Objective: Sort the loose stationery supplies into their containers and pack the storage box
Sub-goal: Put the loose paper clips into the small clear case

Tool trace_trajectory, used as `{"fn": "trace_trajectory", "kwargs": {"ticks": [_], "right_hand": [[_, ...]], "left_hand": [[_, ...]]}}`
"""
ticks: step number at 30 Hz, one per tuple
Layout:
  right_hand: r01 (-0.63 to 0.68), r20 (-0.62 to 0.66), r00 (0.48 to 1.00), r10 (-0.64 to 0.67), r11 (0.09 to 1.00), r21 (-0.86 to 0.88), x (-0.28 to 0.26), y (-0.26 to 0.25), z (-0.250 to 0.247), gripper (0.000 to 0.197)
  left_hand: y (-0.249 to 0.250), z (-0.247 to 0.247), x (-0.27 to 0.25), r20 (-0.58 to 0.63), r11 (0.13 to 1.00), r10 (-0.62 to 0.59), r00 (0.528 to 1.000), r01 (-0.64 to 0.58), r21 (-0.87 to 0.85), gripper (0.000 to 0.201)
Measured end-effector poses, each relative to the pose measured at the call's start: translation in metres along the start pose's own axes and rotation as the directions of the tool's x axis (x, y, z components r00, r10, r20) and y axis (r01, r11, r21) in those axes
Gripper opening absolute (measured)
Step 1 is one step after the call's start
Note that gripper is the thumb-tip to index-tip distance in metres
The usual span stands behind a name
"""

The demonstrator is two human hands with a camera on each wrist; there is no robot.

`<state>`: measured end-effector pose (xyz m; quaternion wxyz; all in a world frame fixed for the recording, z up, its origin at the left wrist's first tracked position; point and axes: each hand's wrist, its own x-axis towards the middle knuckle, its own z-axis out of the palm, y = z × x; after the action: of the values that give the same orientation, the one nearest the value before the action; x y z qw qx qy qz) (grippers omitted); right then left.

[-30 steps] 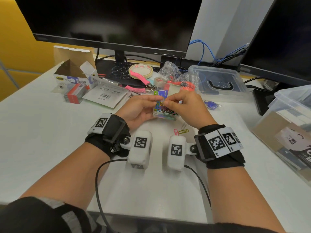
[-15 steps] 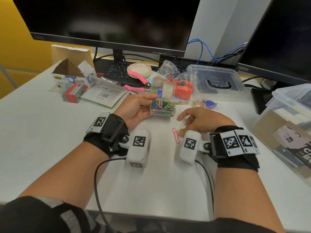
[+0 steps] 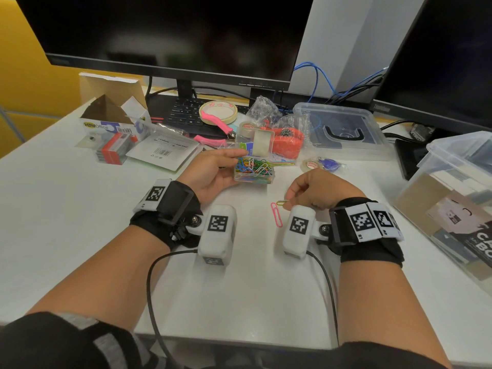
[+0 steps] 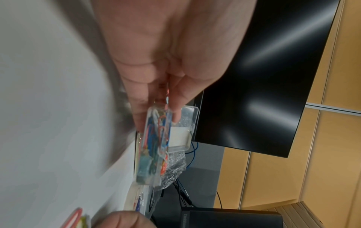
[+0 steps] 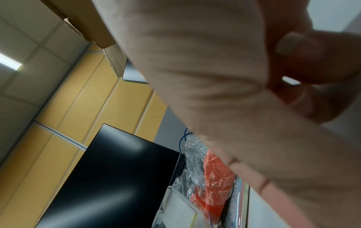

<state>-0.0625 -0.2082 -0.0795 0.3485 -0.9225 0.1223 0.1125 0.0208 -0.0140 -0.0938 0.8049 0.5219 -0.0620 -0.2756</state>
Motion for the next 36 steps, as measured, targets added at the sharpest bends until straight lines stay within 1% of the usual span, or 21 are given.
{"fn": "trace_trajectory", "kwargs": {"ticks": [5, 9, 13, 15, 16, 18, 21, 25, 27, 31, 36], "right_hand": [[0.022, 0.002, 1.000, -0.022, 1.000, -0.004, 0.000, 0.001, 0.000, 0.012], [0.072, -0.020, 0.997, -0.072, 0.997, 0.014, 0.002, -0.001, 0.001, 0.011], [0.101, -0.023, 0.995, -0.100, 0.994, 0.029, 0.004, -0.001, 0.002, 0.015], [0.120, -0.055, 0.991, -0.118, 0.992, 0.039, 0.006, -0.001, 0.001, 0.017], [0.136, -0.093, 0.987, -0.131, 0.990, 0.041, 0.007, 0.000, 0.001, 0.018], [0.173, -0.197, 0.968, -0.157, 0.982, 0.071, 0.009, 0.000, 0.001, 0.019], [0.244, -0.337, 0.926, -0.172, 0.952, 0.184, 0.010, 0.000, 0.000, 0.018], [0.359, -0.470, 0.855, -0.219, 0.904, 0.233, 0.012, -0.009, 0.002, 0.020], [0.405, -0.490, 0.834, -0.253, 0.885, 0.232, 0.014, -0.015, 0.006, 0.021], [0.464, -0.478, 0.817, -0.322, 0.859, 0.214, 0.016, -0.024, 0.014, 0.022], [0.481, -0.460, 0.806, -0.372, 0.865, 0.143, 0.017, -0.032, 0.021, 0.009]], "left_hand": [[0.000, 0.000, 0.000, -0.006, 1.000, 0.002, 1.000, -0.002, 0.008, 0.032], [0.001, 0.000, -0.001, -0.007, 1.000, 0.002, 1.000, -0.002, 0.006, 0.032], [0.001, 0.000, -0.001, -0.012, 1.000, 0.000, 1.000, 0.000, 0.008, 0.033], [0.001, 0.001, -0.001, -0.014, 1.000, -0.001, 1.000, 0.001, 0.008, 0.034], [0.000, 0.001, -0.001, -0.015, 1.000, -0.001, 1.000, 0.001, 0.010, 0.034], [0.000, 0.001, -0.001, -0.017, 1.000, 0.000, 1.000, 0.000, 0.012, 0.034], [0.000, 0.001, 0.000, -0.017, 1.000, 0.001, 1.000, -0.001, 0.017, 0.034], [0.000, 0.000, -0.001, -0.010, 1.000, 0.000, 1.000, 0.001, 0.024, 0.034], [0.000, 0.000, -0.001, -0.006, 1.000, -0.006, 1.000, 0.006, 0.028, 0.033], [0.000, 0.002, -0.003, 0.007, 0.999, -0.014, 1.000, 0.014, 0.036, 0.034], [0.000, 0.003, -0.005, 0.026, 0.999, -0.011, 1.000, 0.009, 0.046, 0.034]]}}
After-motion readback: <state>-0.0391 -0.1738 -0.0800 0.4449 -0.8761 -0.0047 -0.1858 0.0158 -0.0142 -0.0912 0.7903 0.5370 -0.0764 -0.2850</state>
